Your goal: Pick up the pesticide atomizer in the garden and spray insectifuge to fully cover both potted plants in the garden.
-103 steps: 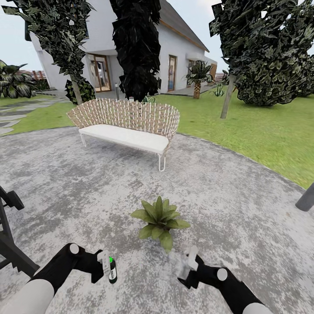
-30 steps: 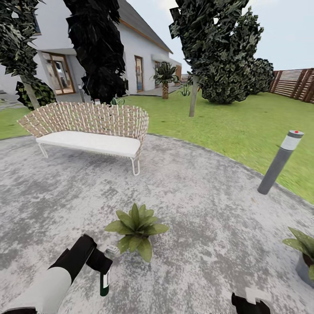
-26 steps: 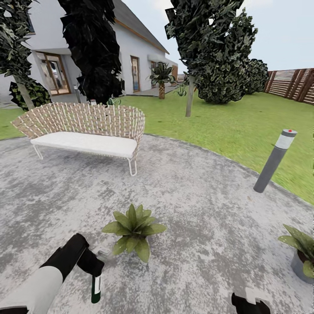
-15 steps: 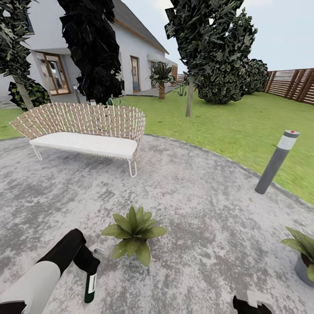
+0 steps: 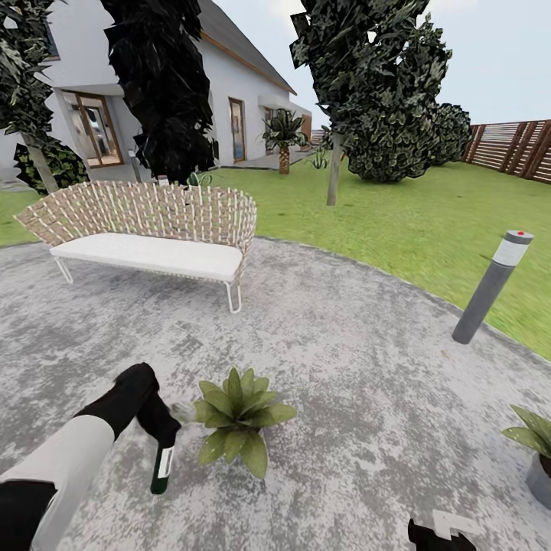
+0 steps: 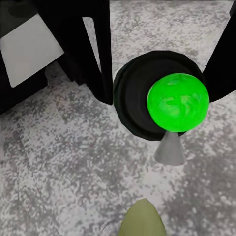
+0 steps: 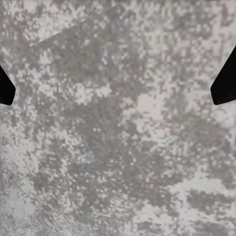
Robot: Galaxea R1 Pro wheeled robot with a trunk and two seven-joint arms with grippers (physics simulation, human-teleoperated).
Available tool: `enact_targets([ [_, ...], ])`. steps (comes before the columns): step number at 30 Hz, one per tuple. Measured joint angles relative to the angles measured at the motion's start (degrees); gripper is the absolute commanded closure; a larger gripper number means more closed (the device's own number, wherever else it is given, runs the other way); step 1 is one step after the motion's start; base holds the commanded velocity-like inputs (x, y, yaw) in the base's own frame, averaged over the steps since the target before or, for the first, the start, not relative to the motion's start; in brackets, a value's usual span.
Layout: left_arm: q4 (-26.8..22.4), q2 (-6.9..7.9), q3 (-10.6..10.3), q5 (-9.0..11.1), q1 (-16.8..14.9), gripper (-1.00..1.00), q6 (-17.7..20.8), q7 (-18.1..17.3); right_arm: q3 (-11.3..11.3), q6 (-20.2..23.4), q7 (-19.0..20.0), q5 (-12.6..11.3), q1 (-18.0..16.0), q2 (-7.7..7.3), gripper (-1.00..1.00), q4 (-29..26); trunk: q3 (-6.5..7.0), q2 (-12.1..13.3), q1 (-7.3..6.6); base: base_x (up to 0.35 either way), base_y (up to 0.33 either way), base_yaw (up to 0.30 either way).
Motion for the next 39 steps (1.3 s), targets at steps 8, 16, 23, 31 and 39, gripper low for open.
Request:
enact_targets([
  [8,0.1,0.26,-0.18,-8.13,0.05,1.0,0.85,-4.76,-0.01,0.01,0.02,-0.02,0.01,0.0,-1.0,-0.04,0.0,0.0,-0.01,0.089,0.104,-0.188],
  [16,0.47,1.51,0.01,-8.61,0.39,1.0,0.84,-4.82,0.0,0.0,-0.01,-0.09,0.0,0.09,-1.0,-0.15,0.0,0.0,0.0,0.018,0.024,-0.009],
  [23,1.02,2.44,0.2,-8.62,0.52,1.0,0.86,-4.67,-0.01,0.01,-0.06,-0.09,0.01,0.09,-1.0,-0.16,0.0,0.0,0.0,0.002,0.128,0.0],
  [31,0.84,2.27,0.25,-8.51,0.53,1.0,0.86,-4.65,-0.01,0.01,-0.08,-0.09,0.01,0.09,-1.0,-0.16,0.02,0.0,-0.03,0.196,0.218,-0.073],
  [39,0.94,2.98,0.22,-8.66,5.3,1.0,0.55,-3.62,0.01,0.0,-0.09,-0.08,0.01,0.08,-1.0,-0.18,0.26,0.0,0.0,0.029,0.011,-0.253],
])
